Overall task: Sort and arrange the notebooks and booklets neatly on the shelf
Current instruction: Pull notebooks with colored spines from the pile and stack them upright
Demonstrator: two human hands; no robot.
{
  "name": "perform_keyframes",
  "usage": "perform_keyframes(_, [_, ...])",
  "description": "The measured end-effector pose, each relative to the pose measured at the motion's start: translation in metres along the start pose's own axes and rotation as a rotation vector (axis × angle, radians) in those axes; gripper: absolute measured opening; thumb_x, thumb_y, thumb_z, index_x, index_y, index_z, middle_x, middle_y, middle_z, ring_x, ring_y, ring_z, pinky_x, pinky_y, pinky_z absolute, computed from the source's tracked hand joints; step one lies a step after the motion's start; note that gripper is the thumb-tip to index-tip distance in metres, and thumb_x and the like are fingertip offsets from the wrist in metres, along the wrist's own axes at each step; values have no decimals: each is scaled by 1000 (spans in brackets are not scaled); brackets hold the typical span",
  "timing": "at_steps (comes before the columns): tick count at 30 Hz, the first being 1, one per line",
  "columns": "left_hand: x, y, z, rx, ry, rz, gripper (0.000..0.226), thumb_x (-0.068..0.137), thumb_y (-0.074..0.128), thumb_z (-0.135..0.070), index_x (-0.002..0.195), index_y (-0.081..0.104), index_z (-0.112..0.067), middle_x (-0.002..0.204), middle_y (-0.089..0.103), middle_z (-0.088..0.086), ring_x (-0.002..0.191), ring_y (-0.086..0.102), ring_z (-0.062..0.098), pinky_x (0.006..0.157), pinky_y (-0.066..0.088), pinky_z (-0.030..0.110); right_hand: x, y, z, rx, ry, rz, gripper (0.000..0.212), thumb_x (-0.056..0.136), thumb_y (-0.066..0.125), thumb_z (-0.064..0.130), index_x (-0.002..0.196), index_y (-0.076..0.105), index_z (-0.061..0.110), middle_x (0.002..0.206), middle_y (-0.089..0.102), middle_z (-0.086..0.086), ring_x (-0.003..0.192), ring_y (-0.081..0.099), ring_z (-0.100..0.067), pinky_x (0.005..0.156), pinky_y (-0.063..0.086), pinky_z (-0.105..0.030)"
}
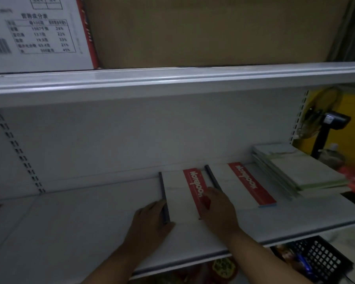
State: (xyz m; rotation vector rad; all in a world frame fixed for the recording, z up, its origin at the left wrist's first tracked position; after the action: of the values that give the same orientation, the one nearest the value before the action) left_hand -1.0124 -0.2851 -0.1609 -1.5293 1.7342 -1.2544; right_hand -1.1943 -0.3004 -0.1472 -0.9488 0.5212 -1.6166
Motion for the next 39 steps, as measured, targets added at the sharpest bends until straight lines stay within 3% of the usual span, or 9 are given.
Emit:
perform_keyframes(5, [-8, -7, -10, -82, 8, -30, 56, 84, 62, -46, 130, 31, -40, 120, 39, -23, 112, 36, -5, 94, 22, 5, -2, -5, -2, 103, -46, -15, 33, 90, 58, 20, 123, 59, 16, 136, 49, 2, 112, 45, -6, 87, 22, 3])
perform_keyframes(11, [-3, -5, -11, -18, 27, 19, 70, 77, 37, -66, 137, 19, -35, 120, 33, -24, 117, 31, -4, 96, 17, 4, -9, 22, 0, 1, -106, 222, 63, 81, 61, 57, 135, 47, 28, 152, 25, 11, 141, 13, -11, 111, 9, -21])
perform_keyframes(21, [-1, -5, -10, -71, 75, -46, 53, 76, 49, -61, 125, 35, -47, 119, 47, -24, 109, 42, -3, 97, 32, 12, -8, 24, -2, -14, -185, 178, 46, 86, 60, 41, 130, 52, 32, 142, 24, 21, 143, 5, -7, 113, 2, -23])
perform_keyframes(25, [-1, -7, -10, -68, 80, -36, 50, 86, 63, -41, 133, 50, -32, 132, 55, -7, 121, 48, 11, 108, 33, 23, -14, 27, 15, -237, -298, 170, 43, 75, 46, 47, 100, 71, 22, 112, 63, 6, 113, 57, -25, 101, 34, -35])
perform_keyframes(27, [-3, -3, -2, -71, 0, 88, 59, 91, 56, -43, 144, 36, -29, 150, 34, -4, 139, 29, 16, 117, 17, 27, -17, 22, 20, -259, -296, 146, 42, 74, 44, 46, 93, 71, 20, 98, 65, 4, 94, 63, -20, 85, 46, -30])
perform_keyframes(33, [-41, -60, 78, 146, -84, 223, 60, 99, 34, -48, 151, 18, -26, 160, -6, -6, 147, -5, 11, 118, 2, 26, -15, 21, 51, -602, -238, 387, 52, 92, 26, 55, 115, 58, 22, 134, 50, -2, 123, 47, -19, 112, 27, -35])
perform_keyframes(35, [-56, -113, 118, 311, -105, 154, 59, 100, 30, -46, 152, 16, -23, 161, -5, 0, 147, -7, 15, 118, -1, 28, -7, 34, 75, -805, -240, 474, 79, 90, 8, 59, 98, 69, 8, 116, 62, -19, 115, 55, -37, 115, 7, -52])
perform_keyframes(36, [-64, -144, 137, 385, -130, 105, 57, 100, 29, -45, 151, 17, -22, 161, -3, 2, 148, -7, 17, 119, 0, 31, -2, 40, 103, -846, -312, 426, 89, 92, 2, 57, 93, 70, -1, 104, 65, -24, 107, 59, -42, 112, 15, -56])
perform_keyframes(39, [-101, -236, 197, 522, -271, 17, 54, 102, 24, -41, 152, 16, -20, 161, -4, 4, 147, -10, 20, 120, 0, 35, -11, 64, 211, -778, -441, 330, 76, 90, 4, 53, 141, 37, 7, 147, 36, -15, 136, 35, -30, 110, 30, -37])
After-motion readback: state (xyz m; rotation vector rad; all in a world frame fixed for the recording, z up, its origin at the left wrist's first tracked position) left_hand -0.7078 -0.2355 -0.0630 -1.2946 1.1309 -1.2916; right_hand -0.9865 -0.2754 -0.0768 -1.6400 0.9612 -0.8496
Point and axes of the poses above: each hand's wrist, its own x-axis towards the middle knuckle, its own y-axis out of the palm, z = x × y, the point moved 9 cm from there along x, towards the middle knuckle
